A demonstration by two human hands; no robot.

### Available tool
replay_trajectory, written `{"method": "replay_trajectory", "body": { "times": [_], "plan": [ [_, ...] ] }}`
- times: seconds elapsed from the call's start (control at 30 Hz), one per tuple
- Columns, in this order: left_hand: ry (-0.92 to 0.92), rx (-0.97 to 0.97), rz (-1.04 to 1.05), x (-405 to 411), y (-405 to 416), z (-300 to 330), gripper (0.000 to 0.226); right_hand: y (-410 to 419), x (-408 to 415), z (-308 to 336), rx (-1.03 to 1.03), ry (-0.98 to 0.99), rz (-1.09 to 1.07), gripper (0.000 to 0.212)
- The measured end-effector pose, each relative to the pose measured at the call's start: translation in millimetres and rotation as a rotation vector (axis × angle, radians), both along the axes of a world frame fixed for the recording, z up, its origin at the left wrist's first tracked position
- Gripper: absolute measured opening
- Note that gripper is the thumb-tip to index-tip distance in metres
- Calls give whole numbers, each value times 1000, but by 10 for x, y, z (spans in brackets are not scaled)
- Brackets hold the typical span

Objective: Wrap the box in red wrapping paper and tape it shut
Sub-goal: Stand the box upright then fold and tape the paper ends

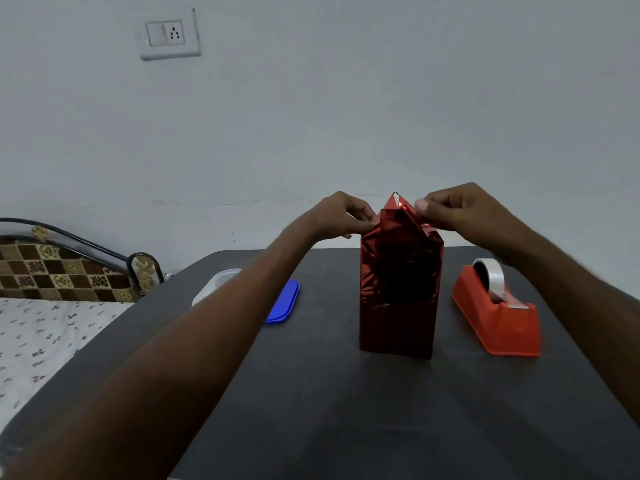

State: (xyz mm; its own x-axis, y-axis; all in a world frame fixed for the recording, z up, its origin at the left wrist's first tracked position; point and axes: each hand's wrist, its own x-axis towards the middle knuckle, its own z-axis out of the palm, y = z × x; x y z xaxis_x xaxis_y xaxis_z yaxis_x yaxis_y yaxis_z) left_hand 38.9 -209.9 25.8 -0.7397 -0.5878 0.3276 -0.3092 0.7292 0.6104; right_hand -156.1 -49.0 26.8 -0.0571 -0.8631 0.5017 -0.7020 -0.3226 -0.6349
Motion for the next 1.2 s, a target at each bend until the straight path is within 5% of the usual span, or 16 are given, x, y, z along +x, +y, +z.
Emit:
{"method": "replay_trajectory", "body": {
  "times": [0.07,0.2,0.33,0.53,0.7,0.93,1.2],
  "plan": [
    [5,-6,-3,-2,6,-13,12,63,106,17,-72,0,-56,40],
    [-1,-22,8,3,-1,-24,13,122,335,-12,-183,189,-266,16],
    [-24,-27,7,13,-7,-23,5,205,427,-144,-289,163,-275,9],
    [-30,-24,13,-6,22,-12,8,139,489,-143,-377,292,-323,53],
    [-53,3,19,10,7,6,12,69,516,-191,-403,513,-384,13],
    [-58,-30,4,9,-12,13,24,185,603,-515,-564,550,-391,14],
    [-232,-354,34,-89,49,198,26,244,660,-732,-571,607,-380,19]
  ]
}}
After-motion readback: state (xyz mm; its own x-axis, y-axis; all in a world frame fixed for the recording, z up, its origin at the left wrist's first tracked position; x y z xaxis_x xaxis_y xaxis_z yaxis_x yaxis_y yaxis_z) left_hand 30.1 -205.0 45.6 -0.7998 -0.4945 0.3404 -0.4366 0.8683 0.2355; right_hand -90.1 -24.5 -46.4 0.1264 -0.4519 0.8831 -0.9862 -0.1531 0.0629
